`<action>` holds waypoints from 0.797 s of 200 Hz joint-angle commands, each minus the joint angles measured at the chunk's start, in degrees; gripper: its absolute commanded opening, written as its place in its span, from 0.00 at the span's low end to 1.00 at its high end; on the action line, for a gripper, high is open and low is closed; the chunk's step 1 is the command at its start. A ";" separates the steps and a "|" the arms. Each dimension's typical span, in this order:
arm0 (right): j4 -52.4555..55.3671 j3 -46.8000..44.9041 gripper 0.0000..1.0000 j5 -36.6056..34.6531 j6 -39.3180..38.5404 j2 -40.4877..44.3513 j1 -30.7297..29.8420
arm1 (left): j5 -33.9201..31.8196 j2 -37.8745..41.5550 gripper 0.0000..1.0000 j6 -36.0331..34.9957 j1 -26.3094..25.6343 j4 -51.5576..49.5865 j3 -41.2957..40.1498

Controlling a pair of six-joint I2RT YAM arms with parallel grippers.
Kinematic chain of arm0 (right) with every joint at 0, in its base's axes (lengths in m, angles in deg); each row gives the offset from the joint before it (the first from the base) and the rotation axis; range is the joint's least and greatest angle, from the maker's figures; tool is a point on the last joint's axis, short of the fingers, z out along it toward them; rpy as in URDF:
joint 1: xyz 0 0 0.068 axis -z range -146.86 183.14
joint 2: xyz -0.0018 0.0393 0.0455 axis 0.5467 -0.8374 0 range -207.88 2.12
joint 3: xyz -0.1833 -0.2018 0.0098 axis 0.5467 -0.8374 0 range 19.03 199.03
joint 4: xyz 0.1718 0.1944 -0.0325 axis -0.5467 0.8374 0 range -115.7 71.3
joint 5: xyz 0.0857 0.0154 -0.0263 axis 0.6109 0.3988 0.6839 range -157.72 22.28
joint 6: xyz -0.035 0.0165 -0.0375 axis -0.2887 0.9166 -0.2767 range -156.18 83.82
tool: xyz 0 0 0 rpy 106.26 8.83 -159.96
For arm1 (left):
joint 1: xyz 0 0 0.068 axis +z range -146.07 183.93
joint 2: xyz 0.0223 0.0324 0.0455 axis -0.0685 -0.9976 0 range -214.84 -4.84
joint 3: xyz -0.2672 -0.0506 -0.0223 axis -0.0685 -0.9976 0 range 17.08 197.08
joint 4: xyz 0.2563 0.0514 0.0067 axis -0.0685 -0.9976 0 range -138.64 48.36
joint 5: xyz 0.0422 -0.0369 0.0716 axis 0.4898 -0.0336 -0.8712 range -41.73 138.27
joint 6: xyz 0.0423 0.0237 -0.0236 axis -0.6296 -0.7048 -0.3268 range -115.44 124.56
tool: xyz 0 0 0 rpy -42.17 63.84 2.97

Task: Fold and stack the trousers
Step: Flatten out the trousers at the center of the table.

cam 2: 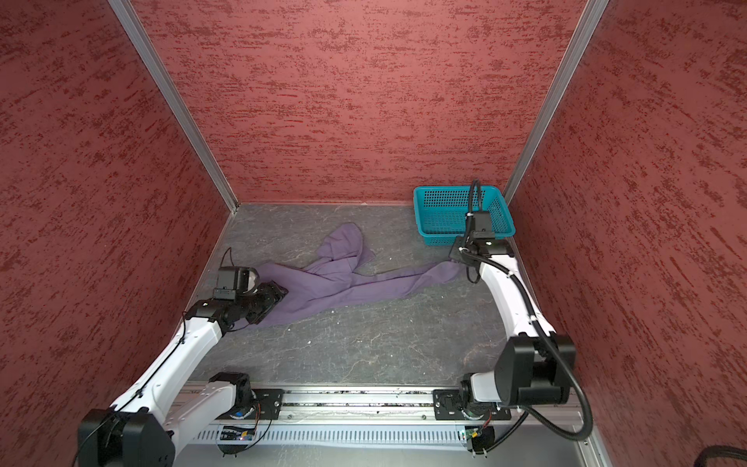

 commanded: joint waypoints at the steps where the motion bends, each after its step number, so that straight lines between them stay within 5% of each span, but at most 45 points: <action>1: 11.49 5.19 0.00 -9.03 -2.28 1.39 2.62 | -0.31 0.05 0.78 1.33 -2.68 2.75 -1.20; 84: 11.15 -10.77 0.00 -11.84 -2.54 7.36 12.61 | 2.54 4.38 0.83 1.27 -5.40 -1.46 -3.95; 102: 9.96 -12.46 0.34 -11.24 -2.74 8.06 14.25 | 2.49 5.47 0.83 1.04 -5.67 -4.40 -3.41; 127: 9.64 -9.67 0.50 -5.15 -2.51 9.79 14.34 | 1.06 8.22 0.86 1.36 -5.76 -7.76 -3.57; 141: 8.02 -8.71 0.48 0.61 -1.29 10.61 12.86 | 0.92 8.55 0.89 1.69 -5.96 -8.03 -4.46; 159: 3.38 -10.86 0.26 3.81 -0.43 10.88 3.61 | 0.74 7.97 0.88 2.96 -6.34 -6.71 -5.28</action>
